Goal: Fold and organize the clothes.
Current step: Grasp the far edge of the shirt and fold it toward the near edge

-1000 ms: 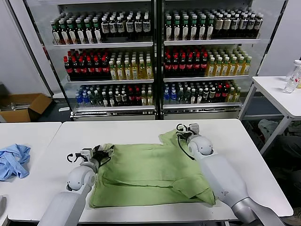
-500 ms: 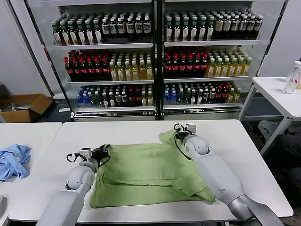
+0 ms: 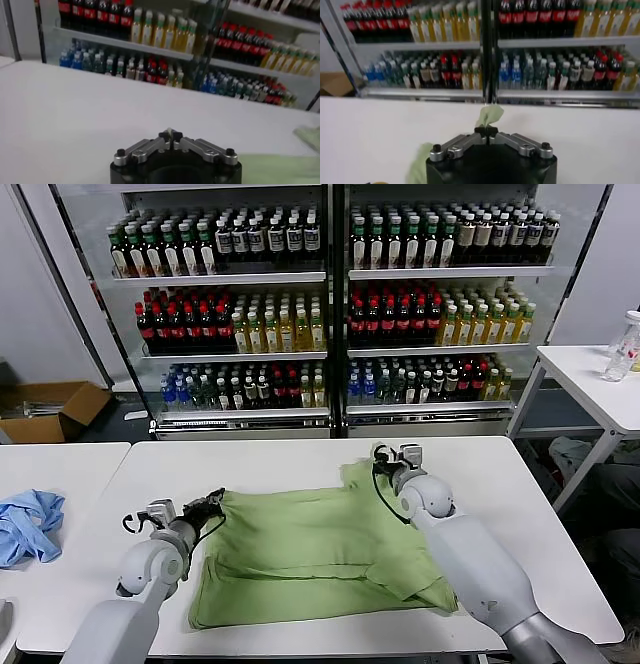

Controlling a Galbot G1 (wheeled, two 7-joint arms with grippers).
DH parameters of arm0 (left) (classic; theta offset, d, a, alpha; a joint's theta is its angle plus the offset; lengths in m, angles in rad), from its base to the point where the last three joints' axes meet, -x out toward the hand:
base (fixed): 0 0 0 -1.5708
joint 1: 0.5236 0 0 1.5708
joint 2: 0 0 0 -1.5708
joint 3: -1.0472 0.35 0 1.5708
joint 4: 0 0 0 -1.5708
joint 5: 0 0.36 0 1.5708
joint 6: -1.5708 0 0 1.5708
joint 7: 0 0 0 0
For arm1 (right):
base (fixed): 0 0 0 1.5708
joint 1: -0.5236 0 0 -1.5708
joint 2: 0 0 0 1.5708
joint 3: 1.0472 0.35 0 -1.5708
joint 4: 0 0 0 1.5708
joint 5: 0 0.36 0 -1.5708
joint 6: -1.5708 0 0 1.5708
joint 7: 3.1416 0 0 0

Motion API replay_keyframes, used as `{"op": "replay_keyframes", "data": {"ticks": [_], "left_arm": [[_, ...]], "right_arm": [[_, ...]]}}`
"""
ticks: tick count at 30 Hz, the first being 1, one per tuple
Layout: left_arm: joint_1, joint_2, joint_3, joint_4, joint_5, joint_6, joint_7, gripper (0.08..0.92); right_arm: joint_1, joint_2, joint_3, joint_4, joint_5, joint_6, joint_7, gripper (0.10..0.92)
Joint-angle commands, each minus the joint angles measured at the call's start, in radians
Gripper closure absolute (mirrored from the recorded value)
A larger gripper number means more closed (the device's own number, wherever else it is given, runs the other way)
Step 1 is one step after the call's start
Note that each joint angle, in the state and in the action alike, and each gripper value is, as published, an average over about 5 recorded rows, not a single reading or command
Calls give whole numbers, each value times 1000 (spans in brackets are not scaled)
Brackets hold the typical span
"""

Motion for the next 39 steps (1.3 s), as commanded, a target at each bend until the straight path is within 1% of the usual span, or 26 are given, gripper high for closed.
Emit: {"op": "replay_keyframes", "data": {"ticks": [1, 4, 7, 14, 17, 20, 24, 29, 31, 33, 36, 39], "left_arm": [[190, 72, -97, -319, -132, -10, -23, 911], [265, 87, -119, -403, -140, 3, -26, 911], [341, 86, -134, -475, -135, 16, -29, 911], [500, 59, -133, -563, -67, 24, -40, 911], [558, 53, -135, -569, -35, 15, -52, 911], [586, 50, -142, -564, -16, 12, -61, 911], [586, 39, -132, -539, 23, 9, -62, 911], [553, 6, -98, -480, 126, -2, -45, 905], [544, -12, -88, -463, 173, -11, -44, 883], [547, -32, -84, -464, 218, -25, -55, 836], [570, -68, -77, -476, 306, -55, -96, 750], [585, -108, -63, -455, 386, -76, -141, 663]], "right_arm": [[-140, -93, 107, 325, 40, -20, 22, 919], [-251, -152, 175, 439, 52, -28, 33, 919], [-370, -198, 234, 545, 53, -35, 44, 919], [-644, -255, 392, 707, 56, -71, 69, 919], [-765, -258, 453, 755, 53, -81, 83, 919], [-886, -239, 498, 790, 30, -81, 90, 919], [-955, -207, 499, 778, -28, -81, 95, 919], [-936, -179, 431, 734, -122, -87, 63, 910], [-920, -171, 400, 723, -160, -82, 53, 884], [-910, -167, 383, 724, -184, -73, 49, 837], [-915, -175, 387, 743, -203, -56, 40, 750], [-925, -186, 396, 759, -214, -50, 33, 664]]}}
